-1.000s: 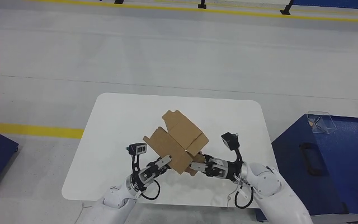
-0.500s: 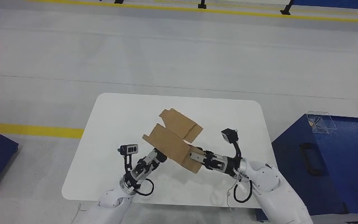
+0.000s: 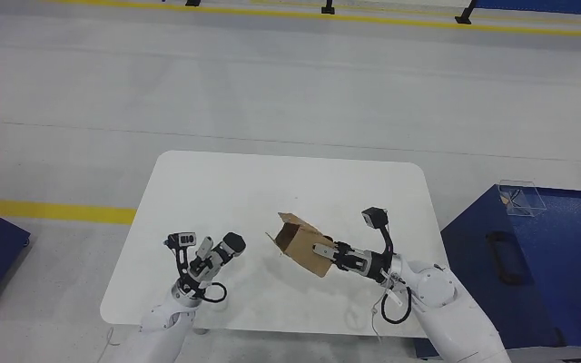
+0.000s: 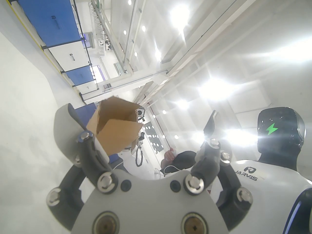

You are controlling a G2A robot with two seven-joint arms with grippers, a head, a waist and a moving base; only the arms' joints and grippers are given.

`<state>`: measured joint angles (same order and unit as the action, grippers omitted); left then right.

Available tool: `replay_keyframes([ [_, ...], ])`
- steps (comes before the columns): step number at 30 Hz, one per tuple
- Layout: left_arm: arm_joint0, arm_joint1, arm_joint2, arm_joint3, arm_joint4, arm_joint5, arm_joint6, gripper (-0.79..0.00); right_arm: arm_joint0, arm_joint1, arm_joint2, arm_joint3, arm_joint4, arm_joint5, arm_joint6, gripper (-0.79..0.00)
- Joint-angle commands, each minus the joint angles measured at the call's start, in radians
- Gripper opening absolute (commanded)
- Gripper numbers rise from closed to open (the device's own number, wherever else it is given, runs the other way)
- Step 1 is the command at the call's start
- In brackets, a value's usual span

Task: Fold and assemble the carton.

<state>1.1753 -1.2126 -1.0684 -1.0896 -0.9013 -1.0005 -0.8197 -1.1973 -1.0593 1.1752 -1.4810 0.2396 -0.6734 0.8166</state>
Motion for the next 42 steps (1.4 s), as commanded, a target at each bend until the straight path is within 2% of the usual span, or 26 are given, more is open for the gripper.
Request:
replay_keyframes([
  [1,0.000,0.000,0.000,0.001,-0.004,0.001,-0.001,0.000,0.000,0.000,0.000,0.000,0.000,0.000,0.000,-0.785],
  [15,-0.002,0.001,-0.003,-0.004,0.000,0.016,0.006,0.000,-0.001,0.000,0.000,-0.028,-0.018,0.022,-0.013,-0.785],
  [17,-0.015,0.008,-0.032,-0.013,0.029,0.048,0.002,0.000,-0.002,0.000,-0.001,-0.047,0.007,0.041,-0.003,-0.785],
  [20,-0.038,0.023,-0.094,-0.022,0.082,0.042,-0.018,0.000,0.006,0.002,-0.007,-0.050,0.060,0.062,0.064,-0.785],
  [24,-0.065,0.039,-0.138,-0.076,0.070,0.122,-0.122,0.000,0.029,0.002,-0.034,-0.022,0.186,0.118,0.196,-0.785],
  [27,-0.089,0.047,-0.143,-0.123,0.087,0.200,-0.200,0.000,0.059,-0.001,-0.063,0.005,0.279,0.146,0.330,-0.785],
  [30,-0.117,0.047,-0.128,-0.138,0.070,0.255,-0.255,0.000,0.086,-0.006,-0.092,0.045,0.308,0.177,0.389,-0.785],
  [35,-0.189,0.039,-0.092,-0.114,0.030,0.354,-0.353,0.000,0.138,-0.019,-0.152,0.110,0.353,0.218,0.498,-0.785],
  [42,-0.272,0.024,-0.011,-0.039,0.080,0.484,-0.483,0.000,0.189,-0.034,-0.179,0.164,0.412,0.225,0.548,-0.785],
])
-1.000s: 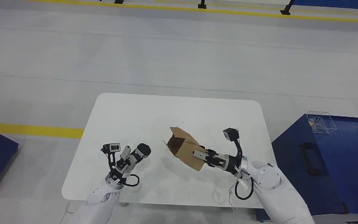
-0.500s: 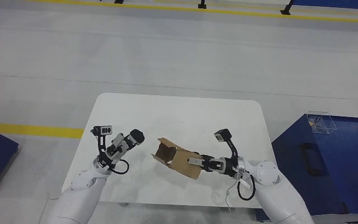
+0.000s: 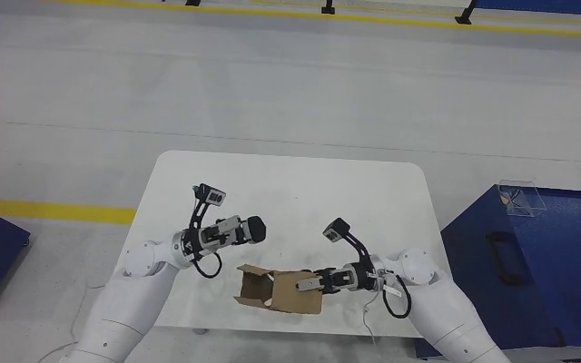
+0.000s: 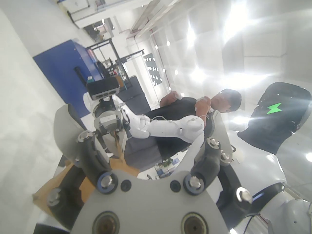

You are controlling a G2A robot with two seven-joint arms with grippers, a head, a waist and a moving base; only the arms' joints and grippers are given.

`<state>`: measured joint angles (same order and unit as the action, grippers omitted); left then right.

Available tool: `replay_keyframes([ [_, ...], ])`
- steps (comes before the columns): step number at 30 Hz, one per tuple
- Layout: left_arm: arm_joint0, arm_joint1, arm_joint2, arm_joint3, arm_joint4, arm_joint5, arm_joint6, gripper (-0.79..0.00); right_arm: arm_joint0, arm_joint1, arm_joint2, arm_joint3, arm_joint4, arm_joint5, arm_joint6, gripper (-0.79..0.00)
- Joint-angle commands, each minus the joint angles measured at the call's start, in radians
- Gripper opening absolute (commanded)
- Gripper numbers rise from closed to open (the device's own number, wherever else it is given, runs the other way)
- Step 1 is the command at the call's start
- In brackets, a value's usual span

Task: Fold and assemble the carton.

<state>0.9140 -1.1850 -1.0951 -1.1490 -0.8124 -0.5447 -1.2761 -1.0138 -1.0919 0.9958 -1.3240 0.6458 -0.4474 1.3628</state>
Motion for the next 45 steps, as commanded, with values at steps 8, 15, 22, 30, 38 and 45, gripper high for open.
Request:
replay_keyframes([
  [8,-0.097,-0.038,0.088,0.179,-0.165,0.245,-0.205,0.000,0.021,-0.003,0.016,0.023,0.024,-0.006,0.004,-0.785],
  [15,-0.097,-0.052,0.128,0.190,-0.236,0.305,-0.260,0.000,0.020,-0.003,0.033,0.015,0.030,-0.007,-0.006,-0.785],
  [22,-0.080,-0.043,0.110,0.169,-0.227,0.242,-0.241,0.000,0.012,-0.003,0.047,-0.001,0.025,-0.007,-0.034,-0.785],
  [30,-0.080,-0.043,0.110,0.169,-0.227,0.242,-0.241,0.000,0.012,-0.003,0.047,-0.001,0.025,-0.007,-0.034,-0.785],
  [38,-0.070,-0.021,0.085,0.107,-0.017,0.170,-0.142,0.000,-0.032,0.014,0.113,-0.073,-0.104,-0.034,-0.139,-0.785],
  [45,-0.009,0.031,-0.010,-0.083,0.224,0.231,-0.106,0.000,-0.069,0.030,0.164,-0.117,-0.151,-0.036,-0.134,-0.785],
])
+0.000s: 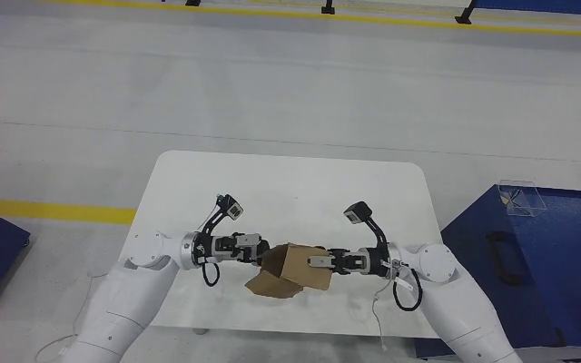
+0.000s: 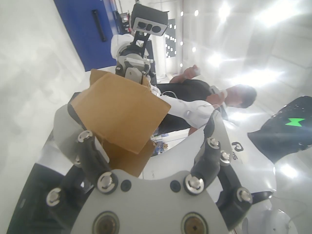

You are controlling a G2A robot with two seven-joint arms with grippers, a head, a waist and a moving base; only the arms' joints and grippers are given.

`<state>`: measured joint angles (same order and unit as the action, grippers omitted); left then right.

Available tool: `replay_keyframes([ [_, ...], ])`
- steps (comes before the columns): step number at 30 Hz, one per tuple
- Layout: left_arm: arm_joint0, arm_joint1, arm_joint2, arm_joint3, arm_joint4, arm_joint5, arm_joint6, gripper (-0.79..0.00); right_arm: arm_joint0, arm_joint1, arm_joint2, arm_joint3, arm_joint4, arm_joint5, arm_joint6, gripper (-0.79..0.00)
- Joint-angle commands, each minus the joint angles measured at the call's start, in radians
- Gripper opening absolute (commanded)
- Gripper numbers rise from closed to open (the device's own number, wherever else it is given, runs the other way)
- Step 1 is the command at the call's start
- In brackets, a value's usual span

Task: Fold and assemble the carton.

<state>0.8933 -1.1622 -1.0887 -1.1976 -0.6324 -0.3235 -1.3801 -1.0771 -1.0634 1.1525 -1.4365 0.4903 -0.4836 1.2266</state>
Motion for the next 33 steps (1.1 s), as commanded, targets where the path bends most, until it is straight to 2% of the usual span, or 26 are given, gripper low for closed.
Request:
replay_keyframes([
  [1,0.024,0.016,-0.031,-0.063,0.073,0.017,0.002,0.000,-0.010,0.004,0.013,-0.009,0.006,0.003,0.005,-0.785],
  [3,0.053,0.029,-0.063,-0.123,0.110,0.023,0.002,0.000,-0.018,0.006,0.020,-0.017,0.020,0.011,0.016,-0.785],
  [6,0.104,0.048,-0.109,-0.230,0.256,0.005,0.060,0.000,-0.024,0.008,0.026,-0.024,0.023,0.022,0.019,-0.785],
  [14,0.104,0.048,-0.109,-0.230,0.256,0.005,0.060,0.000,-0.026,0.009,0.029,-0.026,0.023,0.021,0.012,-0.785],
  [25,0.099,0.070,-0.078,-0.335,0.555,0.262,0.122,0.000,-0.074,0.018,0.039,-0.108,-0.071,0.021,-0.029,-0.785],
  [33,0.091,0.074,-0.056,-0.344,0.597,0.293,0.135,0.000,-0.087,0.020,0.036,-0.132,-0.082,0.016,-0.037,-0.785],
])
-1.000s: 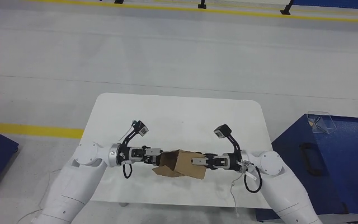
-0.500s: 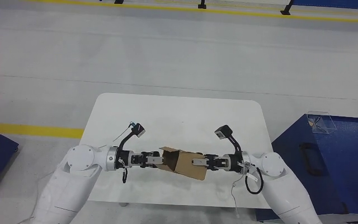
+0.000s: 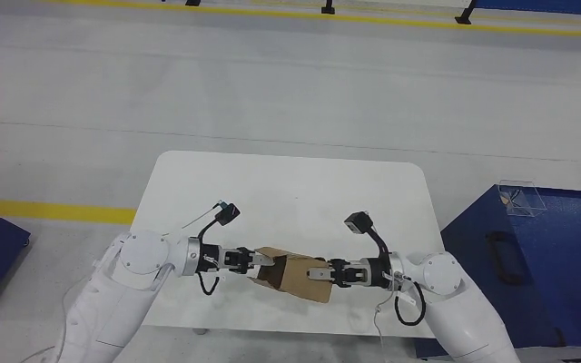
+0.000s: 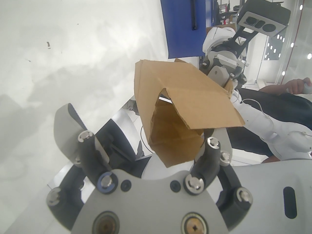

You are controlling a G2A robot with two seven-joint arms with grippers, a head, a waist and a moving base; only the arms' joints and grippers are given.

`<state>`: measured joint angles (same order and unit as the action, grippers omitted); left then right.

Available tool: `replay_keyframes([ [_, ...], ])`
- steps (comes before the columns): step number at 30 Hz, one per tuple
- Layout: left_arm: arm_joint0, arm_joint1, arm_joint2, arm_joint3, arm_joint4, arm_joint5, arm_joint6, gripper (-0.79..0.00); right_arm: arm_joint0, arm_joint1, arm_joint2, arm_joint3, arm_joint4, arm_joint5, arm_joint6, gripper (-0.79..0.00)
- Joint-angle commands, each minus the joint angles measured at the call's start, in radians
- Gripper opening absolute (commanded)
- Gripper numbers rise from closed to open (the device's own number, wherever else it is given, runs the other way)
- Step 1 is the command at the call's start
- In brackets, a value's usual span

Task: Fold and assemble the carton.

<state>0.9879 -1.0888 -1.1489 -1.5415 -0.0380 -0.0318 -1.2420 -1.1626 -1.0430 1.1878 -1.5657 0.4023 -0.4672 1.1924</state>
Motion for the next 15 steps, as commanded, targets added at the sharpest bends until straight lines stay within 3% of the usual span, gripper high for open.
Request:
replay_keyframes([
  [1,-0.004,0.000,0.006,0.002,0.002,0.001,0.000,0.000,-0.003,0.000,0.002,-0.003,0.014,-0.001,-0.005,-0.785],
  [13,-0.026,-0.004,0.073,0.005,0.022,0.038,0.004,0.000,-0.018,0.003,-0.005,-0.010,0.032,-0.044,0.012,-0.785],
  [15,-0.031,-0.005,0.086,0.006,0.031,0.042,0.012,-0.037,-0.019,0.002,-0.009,-0.014,0.030,-0.051,0.011,-0.785],
])
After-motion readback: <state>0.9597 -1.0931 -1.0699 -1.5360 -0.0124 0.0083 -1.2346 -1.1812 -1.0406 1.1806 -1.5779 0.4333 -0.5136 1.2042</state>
